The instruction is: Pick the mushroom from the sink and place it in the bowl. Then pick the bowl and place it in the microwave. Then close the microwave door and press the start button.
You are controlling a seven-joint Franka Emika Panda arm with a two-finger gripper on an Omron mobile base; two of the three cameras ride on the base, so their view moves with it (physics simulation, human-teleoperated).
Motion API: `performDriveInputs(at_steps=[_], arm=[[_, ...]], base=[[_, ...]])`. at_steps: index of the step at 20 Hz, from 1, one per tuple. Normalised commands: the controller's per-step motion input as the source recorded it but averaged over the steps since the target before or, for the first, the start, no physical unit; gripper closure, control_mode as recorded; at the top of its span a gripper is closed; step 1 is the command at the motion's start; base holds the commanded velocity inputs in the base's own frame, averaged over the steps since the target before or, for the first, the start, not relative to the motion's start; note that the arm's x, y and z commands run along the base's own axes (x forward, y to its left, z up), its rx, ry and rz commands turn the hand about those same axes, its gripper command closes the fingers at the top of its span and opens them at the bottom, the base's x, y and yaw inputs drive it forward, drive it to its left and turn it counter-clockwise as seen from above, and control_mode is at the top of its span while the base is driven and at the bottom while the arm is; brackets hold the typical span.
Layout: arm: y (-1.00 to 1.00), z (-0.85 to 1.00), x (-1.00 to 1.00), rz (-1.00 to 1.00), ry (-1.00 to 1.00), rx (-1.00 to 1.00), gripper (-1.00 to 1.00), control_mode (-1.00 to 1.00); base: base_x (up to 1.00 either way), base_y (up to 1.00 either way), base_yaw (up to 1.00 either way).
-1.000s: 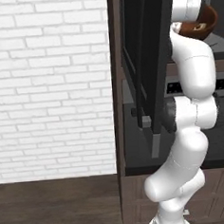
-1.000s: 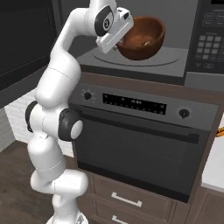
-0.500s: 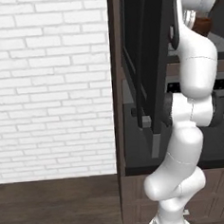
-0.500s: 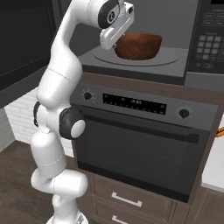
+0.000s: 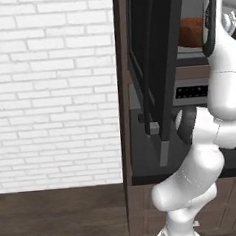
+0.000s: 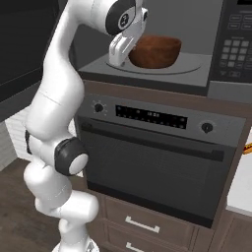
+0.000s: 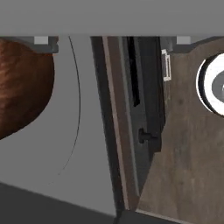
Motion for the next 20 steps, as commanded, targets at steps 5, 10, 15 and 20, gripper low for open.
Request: performDriveInputs(at_steps=[5,10,15,20], arm=[[0.74,-0.97,-1.00,0.20,0.01,-0.21,-1.00,-1.00],[0.40,-0.44,-1.00,0.13,-0.13,-0.14,-1.00,-1.00],[0.02,0.02,-1.00,0.06,-0.32,-0.03,-1.00,-1.00],[0.26,0.22,-1.00,0.15,-0.28,-0.13,-1.00,-1.00]], base=[[0.00,0.00,0.00],[0.00,0.00,0.00],[0.00,0.00,0.00],[0.00,0.00,0.00]])
